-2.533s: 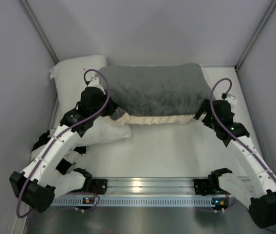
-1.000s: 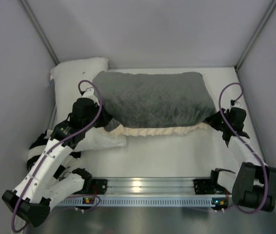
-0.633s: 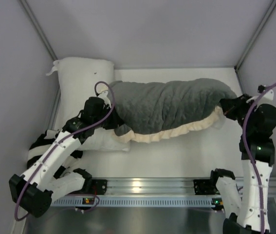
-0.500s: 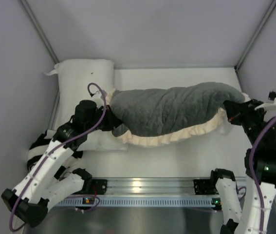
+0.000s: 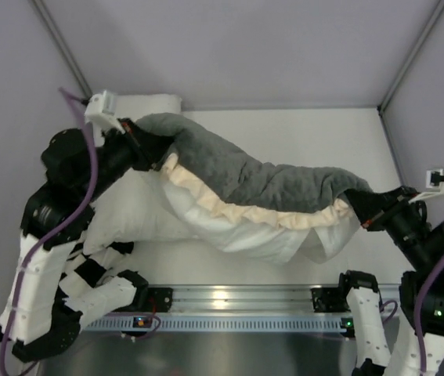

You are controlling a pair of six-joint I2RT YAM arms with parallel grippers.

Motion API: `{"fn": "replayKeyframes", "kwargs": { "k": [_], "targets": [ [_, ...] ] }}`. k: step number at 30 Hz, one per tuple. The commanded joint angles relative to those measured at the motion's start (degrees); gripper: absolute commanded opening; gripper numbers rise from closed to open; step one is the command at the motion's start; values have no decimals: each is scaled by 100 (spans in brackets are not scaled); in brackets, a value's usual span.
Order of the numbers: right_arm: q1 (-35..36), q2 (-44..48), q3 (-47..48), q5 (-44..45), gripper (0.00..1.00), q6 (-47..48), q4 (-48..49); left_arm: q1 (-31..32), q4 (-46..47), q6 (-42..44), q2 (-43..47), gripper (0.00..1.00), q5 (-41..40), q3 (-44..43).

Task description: Remove the pillowcase from the pillow

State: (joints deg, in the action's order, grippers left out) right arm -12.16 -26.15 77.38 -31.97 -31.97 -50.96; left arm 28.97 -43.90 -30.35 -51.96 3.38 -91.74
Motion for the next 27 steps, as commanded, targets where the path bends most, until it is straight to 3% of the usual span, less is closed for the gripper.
{"fn": "replayKeyframes", "kwargs": {
  "k": [1,5,6,12,14,19,27],
  "targets": [
    [-23,-162,-1045,-556,0,-512,322,21,206,222,-1893,0,110,-246],
    [-14,-494,-2348,-943,0,-741,1174,12,496,257,-3379,0,58,-817],
    [-14,-627,-2734,-926,0,-758,1350,12,479,284,-4043,0,49,-1297],
    [-137,-2173,-2985,-442,0,-715,2230,3,312,64,-6348,0,-197,-3591],
    [-172,-2664,-2853,-791,0,-906,2615,3,320,-23,-6659,0,-319,-3998],
    [-164,-2624,-2571,-1277,0,-1145,3154,-5,549,169,-6432,0,-908,-3904],
    [-67,-1095,-1834,-2093,0,-2469,3144,-14,532,591,-5149,0,-1322,-3648]
  ]
}}
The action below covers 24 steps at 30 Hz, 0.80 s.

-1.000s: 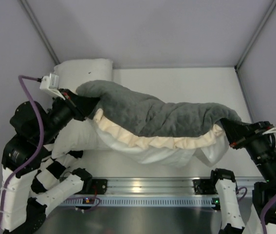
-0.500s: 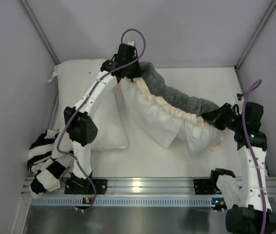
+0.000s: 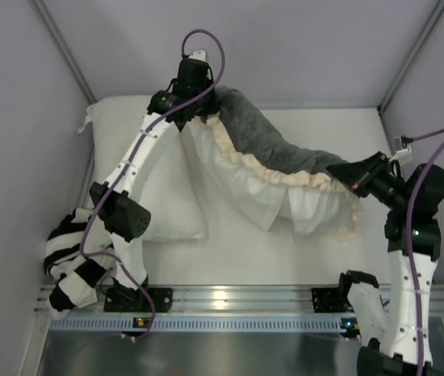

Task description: Remove the pillowcase from the pillow

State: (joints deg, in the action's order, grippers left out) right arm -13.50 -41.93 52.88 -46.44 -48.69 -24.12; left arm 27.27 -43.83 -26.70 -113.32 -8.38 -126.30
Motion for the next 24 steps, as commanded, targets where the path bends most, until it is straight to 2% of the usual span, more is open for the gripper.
{"fn": "replayKeyframes", "kwargs": {
  "k": [1,5,9,13,14,16,18,20,21,24],
  "targets": [
    [66,650,688,-726,0,-957,530,165,534,270,1022,0,-164,-245],
    [66,722,916,-1043,0,-1486,865,156,840,262,953,0,-339,-334],
    [58,196,593,-973,0,-1109,663,156,1263,139,478,0,-471,-561],
    [-4,-1093,-128,-481,0,-993,1039,156,1597,226,-390,0,-497,-1307],
    [-4,-1367,-408,-411,0,-1098,1606,147,1580,253,-863,0,-472,-1814],
    [-4,-2017,-585,-393,0,-1336,2076,104,1562,192,-1147,0,-419,-2073],
    [75,-2205,-823,-515,0,-1634,2933,60,1606,113,-1114,0,-401,-1821],
    [224,-2179,-702,-533,0,-1478,2984,42,1728,7,-704,0,-314,-1104],
    [477,-2109,-552,-411,0,-894,2374,59,1868,-19,-527,0,-96,-846],
    [1216,-1653,-7,142,0,41,1167,129,1957,-55,247,0,73,86]
  ]
}}
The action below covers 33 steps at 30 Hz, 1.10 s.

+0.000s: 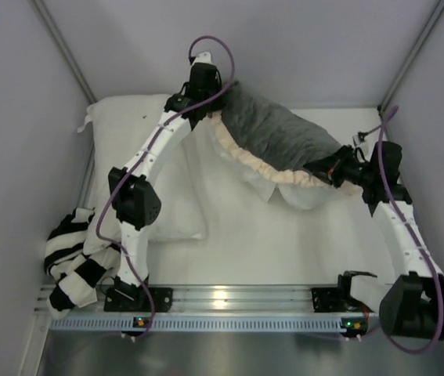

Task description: Remove the pillowcase from the pillow

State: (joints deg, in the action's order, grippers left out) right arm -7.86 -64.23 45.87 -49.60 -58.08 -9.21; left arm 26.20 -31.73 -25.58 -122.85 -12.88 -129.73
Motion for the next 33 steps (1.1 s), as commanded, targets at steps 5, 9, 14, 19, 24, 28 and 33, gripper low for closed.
{"fn": "replayKeyframes", "kwargs": {
  "k": [5,9,14,19,24,28,33],
  "targets": [
    [1881,2061,669,961,0,826,-1038,298,791,-114,2857,0,673,2017],
    [2534,3151,450,892,0,-173,-803,298,791,-17,4319,0,165,3005],
    [2684,3479,808,653,0,-513,-624,290,169,335,4140,0,127,1858],
    [2614,2156,1749,1907,0,1218,-2118,316,-263,203,1658,0,1541,23],
    [1219,477,1146,2641,0,2055,-1878,307,-728,378,-491,0,1763,-1332],
    [75,-554,258,2587,0,2257,-1224,264,-599,423,-1742,8,1702,-1899],
    [-146,-978,54,3008,0,2486,-925,228,-334,510,-1726,65,1378,-1266]
  ]
}}
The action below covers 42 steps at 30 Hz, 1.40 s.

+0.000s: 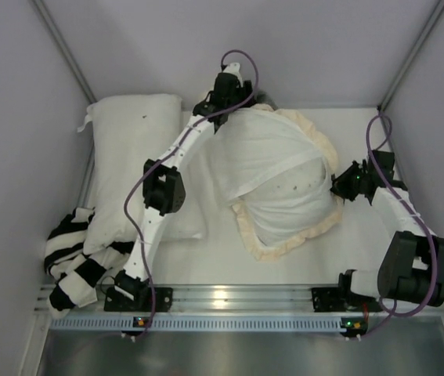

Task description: Remove the pillowcase from the pillow

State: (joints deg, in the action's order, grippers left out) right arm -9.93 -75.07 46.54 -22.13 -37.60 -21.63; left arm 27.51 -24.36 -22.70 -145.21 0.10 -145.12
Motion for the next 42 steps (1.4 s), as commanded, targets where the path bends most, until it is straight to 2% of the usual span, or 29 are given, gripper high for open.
{"fn": "replayKeyframes", "kwargs": {
  "k": [1,4,5,6,8,9,12,14,17,20,21,23,24,25,28,32,36,37,40,42],
  "targets": [
    [62,115,30,418,0,464,300,149,-1071,248,755,73,-366,535],
    [27,141,83,516,5,605,299,403,-966,485,1616,96,-1210,1271],
    [18,150,83,552,10,666,291,509,-922,686,1897,98,-1440,1484],
    [9,159,118,639,24,710,282,623,-895,775,2430,99,-1651,1878],
    [-70,150,179,990,44,895,160,1001,-869,942,2943,99,-2249,2206],
    [-105,159,249,1078,60,974,150,1141,-860,977,3424,99,-2460,2555],
    [-132,220,495,1439,75,1246,-77,1590,-868,1057,4120,99,-3154,3119],
    [-140,404,575,1501,79,1300,-166,1758,-1000,917,4472,99,-3776,3331],
    [-105,747,707,1597,82,1317,-429,1758,-1009,828,4703,99,-4096,3701],
    [-53,1483,917,1808,85,1431,-886,1732,-1001,1065,4642,99,-4324,3719],
    [-61,1643,1083,1835,85,1449,-1044,1723,-1009,1109,4633,99,-4186,3719],
    [-53,2037,1268,1520,85,1449,-1492,1723,-992,1092,4807,99,-3503,3989],
    [-44,2170,1400,1336,85,1458,-1633,1732,-696,1110,4913,99,-2394,4209],
    [-26,2294,1393,821,85,1466,-1747,1740,-510,1084,4993,99,-1800,4420],
    [70,2672,1279,2,83,1388,-1836,1793,69,769,5204,97,-331,5238],
    [377,2874,612,-643,81,817,-1443,1943,151,451,5082,95,-633,5809],
    [949,3024,-109,-162,79,378,-1300,1943,177,538,4853,96,-661,6004],
    [1324,3068,-250,136,79,159,-1231,1943,186,573,4818,97,-599,6030],
    [1686,3156,-804,218,79,-150,-677,1943,519,652,4791,98,32,6320],
    [1775,2894,-1006,122,79,-221,-344,1943,765,644,4783,99,525,6505]
  ]
}}
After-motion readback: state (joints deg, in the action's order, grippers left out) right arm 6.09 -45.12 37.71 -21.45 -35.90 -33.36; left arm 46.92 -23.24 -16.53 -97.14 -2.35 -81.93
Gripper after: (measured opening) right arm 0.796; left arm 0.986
